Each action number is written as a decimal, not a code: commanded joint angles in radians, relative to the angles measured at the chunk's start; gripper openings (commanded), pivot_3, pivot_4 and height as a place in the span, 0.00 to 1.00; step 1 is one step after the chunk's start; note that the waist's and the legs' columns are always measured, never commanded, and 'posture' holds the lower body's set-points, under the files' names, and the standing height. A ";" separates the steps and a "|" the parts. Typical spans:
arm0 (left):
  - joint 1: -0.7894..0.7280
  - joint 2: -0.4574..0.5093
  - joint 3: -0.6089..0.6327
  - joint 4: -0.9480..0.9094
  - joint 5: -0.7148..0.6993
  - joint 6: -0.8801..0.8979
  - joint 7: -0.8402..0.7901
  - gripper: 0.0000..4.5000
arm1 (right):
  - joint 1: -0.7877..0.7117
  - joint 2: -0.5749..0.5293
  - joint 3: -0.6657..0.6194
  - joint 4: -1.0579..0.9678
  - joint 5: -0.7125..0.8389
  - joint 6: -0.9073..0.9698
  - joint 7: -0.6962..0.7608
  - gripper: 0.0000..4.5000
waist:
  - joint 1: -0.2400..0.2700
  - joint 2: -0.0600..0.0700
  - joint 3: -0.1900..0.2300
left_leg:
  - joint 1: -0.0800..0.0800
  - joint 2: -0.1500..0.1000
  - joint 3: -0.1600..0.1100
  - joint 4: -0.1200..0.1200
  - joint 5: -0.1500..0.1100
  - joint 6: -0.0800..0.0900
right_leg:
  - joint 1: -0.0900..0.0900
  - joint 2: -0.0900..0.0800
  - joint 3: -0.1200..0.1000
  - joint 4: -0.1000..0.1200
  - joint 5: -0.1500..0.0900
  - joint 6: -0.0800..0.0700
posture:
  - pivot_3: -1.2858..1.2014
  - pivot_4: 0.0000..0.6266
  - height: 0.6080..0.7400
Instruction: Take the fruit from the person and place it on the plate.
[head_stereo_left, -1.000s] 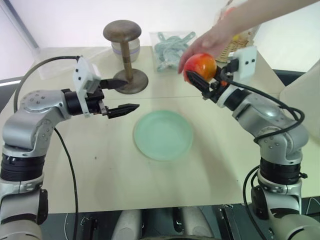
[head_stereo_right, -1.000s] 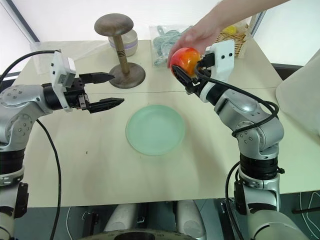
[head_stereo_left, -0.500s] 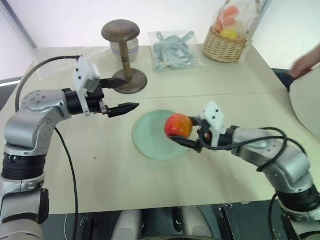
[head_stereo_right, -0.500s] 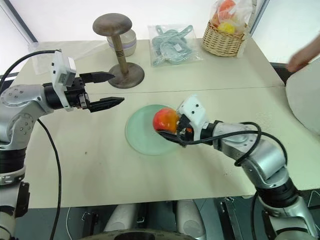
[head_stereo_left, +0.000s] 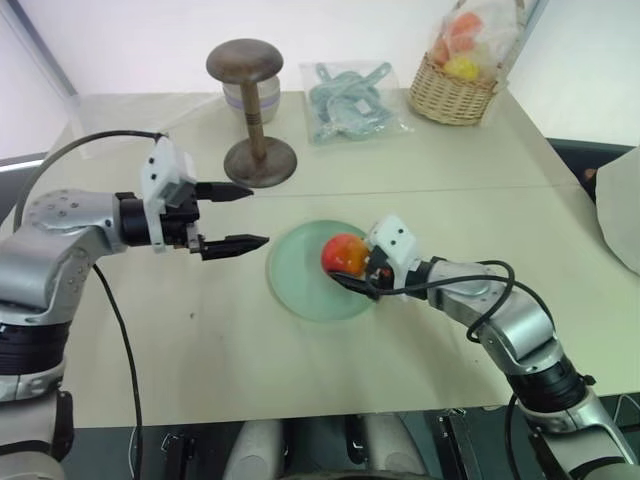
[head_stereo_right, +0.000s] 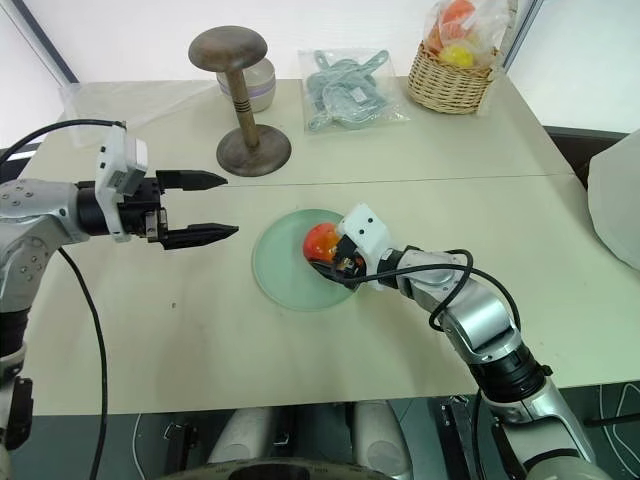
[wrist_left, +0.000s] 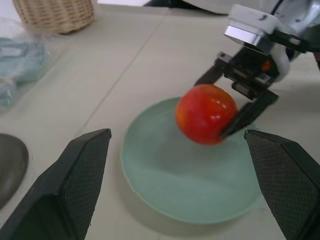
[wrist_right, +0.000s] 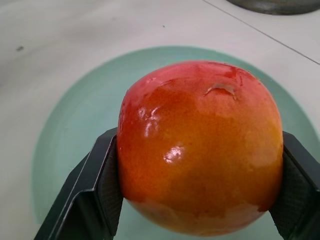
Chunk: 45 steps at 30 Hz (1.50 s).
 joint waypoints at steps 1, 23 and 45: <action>0.020 0.061 0.030 -0.035 -0.010 -0.011 -0.063 1.00 | -0.022 0.021 -0.008 0.001 -0.023 -0.030 0.015 0.67 | 0.000 0.000 0.000 | 0.000 0.000 0.000 0.000 0.000 0.000 | 0.000 0.000 0.000 0.000 0.000 0.000 | 0.52 0.24 1.00; 0.060 0.145 -0.044 0.023 0.141 -0.164 -0.209 1.00 | -0.040 0.078 -0.036 0.014 -0.047 -0.013 0.057 0.78 | 0.000 0.000 0.000 | 0.000 0.000 0.000 0.000 0.000 0.000 | 0.000 0.000 0.000 0.000 0.000 0.000 | 0.52 0.24 1.00; 0.005 0.117 -0.055 0.064 0.143 -0.167 -0.219 1.00 | -0.016 -0.133 -0.485 -0.381 0.315 0.355 0.106 0.99 | 0.003 0.001 0.001 | 0.000 0.000 0.000 0.000 0.000 0.000 | 0.000 0.000 -0.001 0.000 0.000 0.000 | 0.52 0.24 1.00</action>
